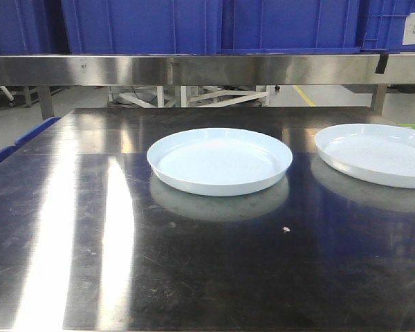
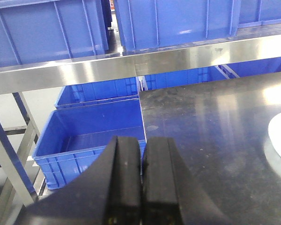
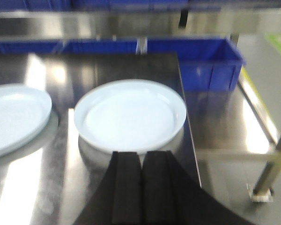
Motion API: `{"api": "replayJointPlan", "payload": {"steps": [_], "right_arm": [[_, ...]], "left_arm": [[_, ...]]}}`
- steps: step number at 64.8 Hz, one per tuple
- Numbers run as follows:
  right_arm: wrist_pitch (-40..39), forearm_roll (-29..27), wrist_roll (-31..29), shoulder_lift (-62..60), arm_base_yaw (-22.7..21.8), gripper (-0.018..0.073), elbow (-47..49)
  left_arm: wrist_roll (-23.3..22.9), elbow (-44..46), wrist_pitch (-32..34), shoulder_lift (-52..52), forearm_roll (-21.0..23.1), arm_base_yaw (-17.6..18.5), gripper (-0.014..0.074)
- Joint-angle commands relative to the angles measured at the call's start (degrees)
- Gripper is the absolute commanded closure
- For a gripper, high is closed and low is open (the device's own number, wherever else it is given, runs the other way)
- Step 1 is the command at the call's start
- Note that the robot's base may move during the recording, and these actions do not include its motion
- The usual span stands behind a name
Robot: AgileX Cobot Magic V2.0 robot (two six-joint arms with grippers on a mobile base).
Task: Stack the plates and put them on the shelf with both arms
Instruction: 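Move the right gripper to the other white plate and grasp its rim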
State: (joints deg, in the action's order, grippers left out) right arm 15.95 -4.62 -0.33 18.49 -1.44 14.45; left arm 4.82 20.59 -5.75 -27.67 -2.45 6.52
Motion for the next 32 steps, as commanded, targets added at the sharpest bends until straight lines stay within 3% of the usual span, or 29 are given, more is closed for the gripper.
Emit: {"api": "replayJointPlan", "payload": {"steps": [1,16,32], "right_arm": [[-1.56,0.48,-0.04,8.3,0.17,0.0504,4.8],[-0.17,0.48,-0.04,31.58,0.17,0.0504,13.14],[-0.16,0.48,-0.04,45.12,0.11,0.0504,25.41]], "left_arm": [[-0.59,1.64,5.37,-0.14,0.04,-0.1,0.0514],[-0.59,1.64,5.37,-0.14,0.04,-0.1,0.0514],[-0.59,1.64,5.37,-0.14,0.04,-0.1,0.0514]]}}
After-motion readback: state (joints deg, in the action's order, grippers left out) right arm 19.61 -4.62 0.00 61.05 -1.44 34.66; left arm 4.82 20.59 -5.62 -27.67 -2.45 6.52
